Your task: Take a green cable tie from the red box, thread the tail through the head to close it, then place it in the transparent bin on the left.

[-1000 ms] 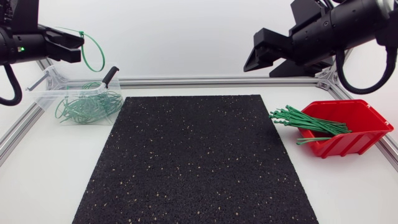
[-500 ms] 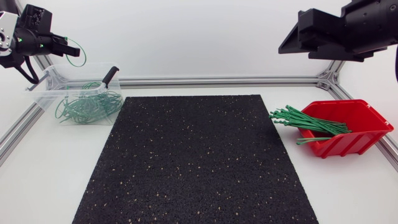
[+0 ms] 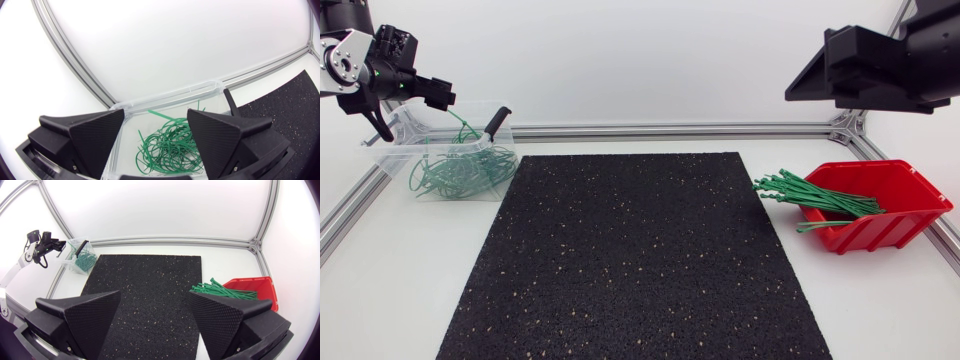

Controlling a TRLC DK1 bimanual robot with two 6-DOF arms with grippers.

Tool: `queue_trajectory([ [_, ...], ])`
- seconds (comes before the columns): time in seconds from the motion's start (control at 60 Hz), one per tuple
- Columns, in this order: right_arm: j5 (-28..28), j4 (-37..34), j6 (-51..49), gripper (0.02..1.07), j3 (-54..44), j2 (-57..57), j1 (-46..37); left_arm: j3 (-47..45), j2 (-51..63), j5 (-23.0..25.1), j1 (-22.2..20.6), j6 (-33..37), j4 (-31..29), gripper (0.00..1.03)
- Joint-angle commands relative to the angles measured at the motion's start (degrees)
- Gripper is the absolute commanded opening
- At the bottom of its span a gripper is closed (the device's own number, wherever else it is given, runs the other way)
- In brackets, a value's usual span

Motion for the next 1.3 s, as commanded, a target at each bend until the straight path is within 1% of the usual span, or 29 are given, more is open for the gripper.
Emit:
queue_trajectory([
  [0.0,-0.2,-1.0,-0.8,1.0,-0.2,-1.5,0.0,2.4,1.1,-1.5,-0.1,1.2,-1.9,1.0],
  [0.017,-0.2,-1.2,-0.8,1.0,-0.2,-1.7,0.1,3.6,1.9,-2.2,0.1,0.9,-3.4,1.0],
  [0.05,-0.3,-1.4,-0.8,1.0,-0.3,-2.0,0.2,6.8,3.5,-2.0,0.2,0.2,-9.1,1.0],
  [0.083,-0.2,-1.4,-0.8,1.0,-0.5,-2.4,0.2,8.7,4.7,-1.9,0.4,-0.3,-11.8,1.0],
  [0.183,-0.2,-1.9,-0.6,1.0,-0.6,-3.3,0.3,10.6,4.7,-1.8,0.7,-0.4,-14.4,1.0],
  [0.317,-0.2,-2.3,-0.6,1.0,-0.7,-3.6,0.5,15.0,5.9,-0.7,1.1,-1.0,-20.8,1.0],
  [0.4,-0.2,-2.3,-0.6,1.0,-0.8,-4.1,0.5,16.3,6.2,-0.5,1.2,-1.1,-22.5,1.0],
  [0.417,-0.2,-2.3,-0.6,1.0,-0.9,-4.2,0.5,17.1,6.5,0.3,1.2,-1.1,-23.9,1.0],
  [0.5,0.1,-1.8,-0.6,1.0,-1.2,-4.8,0.4,18.0,6.5,0.8,1.0,-1.4,-25.3,1.0],
  [0.683,0.8,0.2,-2.7,1.02,-1.8,-5.5,-1.8,23.4,5.8,0.8,0.7,-4.7,-32.0,1.0],
  [0.75,1.0,2.5,-4.6,1.02,-2.5,-6.6,-3.8,23.5,3.2,0.8,0.5,-6.5,-32.0,1.0],
  [0.783,2.1,3.7,-5.6,1.02,-3.1,-7.2,-4.7,23.1,1.5,0.8,0.4,-7.0,-31.9,1.0],
  [0.833,2.6,4.8,-6.2,1.02,-3.5,-7.7,-5.5,21.9,-1.1,0.8,0.4,-7.4,-30.8,1.0],
  [0.9,2.7,5.1,-7.4,1.02,-3.9,-8.5,-6.5,18.2,-5.8,0.8,-0.1,-8.3,-26.9,1.0],
  [0.967,3.0,7.5,-9.0,1.02,-5.3,-9.9,-8.7,14.3,-10.1,0.8,-0.5,-8.3,-23.5,1.0],
  [1.017,3.0,8.0,-10.2,1.02,-6.1,-10.7,-10.1,9.5,-14.9,0.8,-1.4,-8.3,-18.5,1.0],
  [1.05,3.0,9.0,-10.6,1.02,-6.9,-11.4,-11.1,7.3,-17.3,0.9,-2.1,-8.3,-17.3,1.0],
  [1.167,3.1,11.0,-11.7,1.02,-9.7,-14.2,-13.2,1.4,-23.1,1.4,-3.6,-8.3,-16.1,1.0],
  [1.283,3.0,13.9,-13.1,1.02,-13.6,-17.5,-15.9,-4.4,-27.6,3.1,-3.7,-8.8,-14.3,1.0],
])
